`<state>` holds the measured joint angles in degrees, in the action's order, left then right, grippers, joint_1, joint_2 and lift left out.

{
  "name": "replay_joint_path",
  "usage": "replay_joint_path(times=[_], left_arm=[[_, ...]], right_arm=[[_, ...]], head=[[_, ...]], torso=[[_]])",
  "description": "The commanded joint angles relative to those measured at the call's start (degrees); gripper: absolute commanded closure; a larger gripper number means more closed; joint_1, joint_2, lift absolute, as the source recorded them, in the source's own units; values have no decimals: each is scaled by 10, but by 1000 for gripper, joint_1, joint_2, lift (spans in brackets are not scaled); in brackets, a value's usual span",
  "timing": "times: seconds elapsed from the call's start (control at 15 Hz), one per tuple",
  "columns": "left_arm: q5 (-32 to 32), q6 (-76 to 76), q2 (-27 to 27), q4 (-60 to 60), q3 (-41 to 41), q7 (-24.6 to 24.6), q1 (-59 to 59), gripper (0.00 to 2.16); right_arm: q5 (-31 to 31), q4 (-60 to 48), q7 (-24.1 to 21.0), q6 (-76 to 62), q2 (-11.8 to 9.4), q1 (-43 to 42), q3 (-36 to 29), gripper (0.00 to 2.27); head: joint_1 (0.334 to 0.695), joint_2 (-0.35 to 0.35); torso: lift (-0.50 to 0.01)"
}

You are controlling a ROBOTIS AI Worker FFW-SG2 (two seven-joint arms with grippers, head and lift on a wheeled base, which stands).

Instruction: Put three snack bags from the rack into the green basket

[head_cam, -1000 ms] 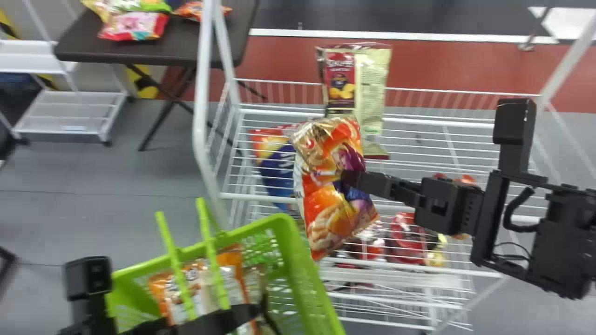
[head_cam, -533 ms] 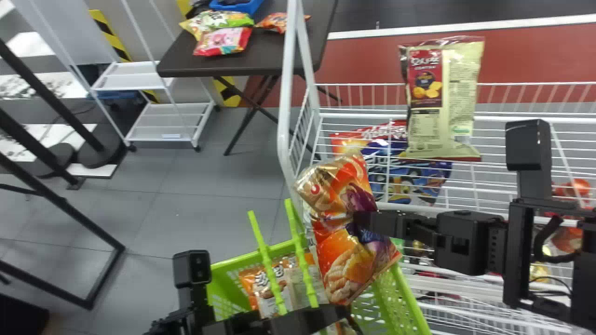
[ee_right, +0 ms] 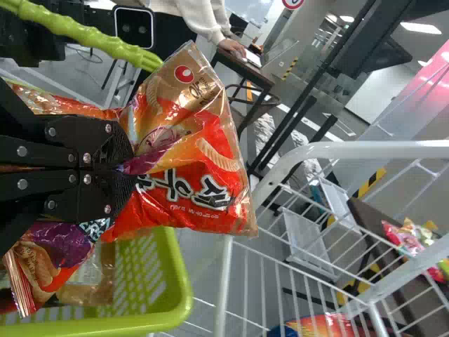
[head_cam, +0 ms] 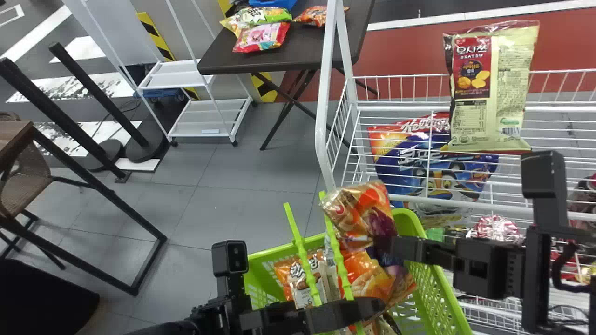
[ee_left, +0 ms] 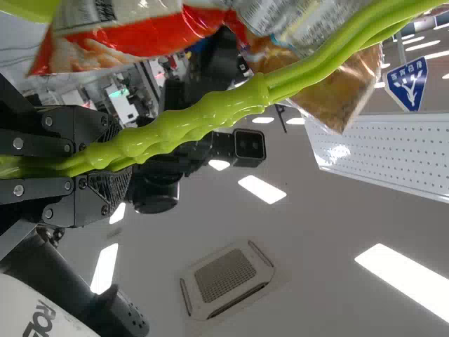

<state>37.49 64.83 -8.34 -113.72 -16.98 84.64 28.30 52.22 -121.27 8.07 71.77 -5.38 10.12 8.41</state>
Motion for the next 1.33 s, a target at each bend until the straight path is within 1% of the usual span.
replay_joint_path(times=[0.0, 0.07, 0.13, 0.27, 0.33, 0.4, 0.47, 0.6, 0.8, 0.93, 1.0, 1.07, 1.2, 1.27], left_arm=[[0, 2, -1, -1, -2, 0, 0, 2148], [0, 0, -2, -1, -3, 0, 0, 2148], [1, 2, -3, -1, -4, 1, 0, 2148], [1, 2, -3, -1, -5, 0, 0, 2148], [1, 2, -3, -1, -7, 0, -1, 2148], [1, 2, -3, 0, -8, 0, -1, 2148], [1, 2, -3, 0, -9, 0, -1, 2148], [1, 0, -2, 1, -9, 1, -1, 2148], [1, 0, -1, 1, -9, 3, -1, 2148], [0, 0, -1, 0, -9, 3, 1, 2148], [1, 0, -1, -1, -9, 4, 2, 2148], [0, 0, -1, -1, -9, 4, 3, 2148], [-5, -5, -1, -3, -8, 6, 4, 2148], [-23, -12, 0, -15, -5, 5, 8, 2148]], right_arm=[[-3, 12, 0, -4, -1, 6, 9, 2246], [-3, 14, 0, -1, -2, 8, 14, 2226], [-5, 15, 0, 10, -3, 10, 19, 2111], [-4, 10, 0, 33, -8, 15, 21, 1690], [-3, 4, 0, 45, -13, 18, 21, 1106], [0, -1, 0, 54, -18, 23, 19, 181], [3, -4, 0, 59, -21, 25, 15, -1], [9, -7, 3, 59, -23, 31, 6, 19], [9, -8, 29, 34, -22, 27, -19, 46], [-2, -14, 43, -11, -21, 21, -44, 46], [-27, -20, 49, -41, -22, 20, -55, 46], [-64, -26, 53, -80, -23, 20, -58, 56], [-176, -24, 56, -180, -27, 31, -47, 63], [-242, -18, 47, -249, -31, 42, -33, 63]], head=[[695, 350], [695, 350], [695, 350], [695, 350], [695, 350], [695, 350], [695, 350], [695, 350], [695, 350], [695, 350], [695, 350], [695, 331], [695, 265], [695, 227]], torso=[[0], [0], [0], [0], [0], [0], [0], [0], [0], [0], [0], [0], [0], [0]])
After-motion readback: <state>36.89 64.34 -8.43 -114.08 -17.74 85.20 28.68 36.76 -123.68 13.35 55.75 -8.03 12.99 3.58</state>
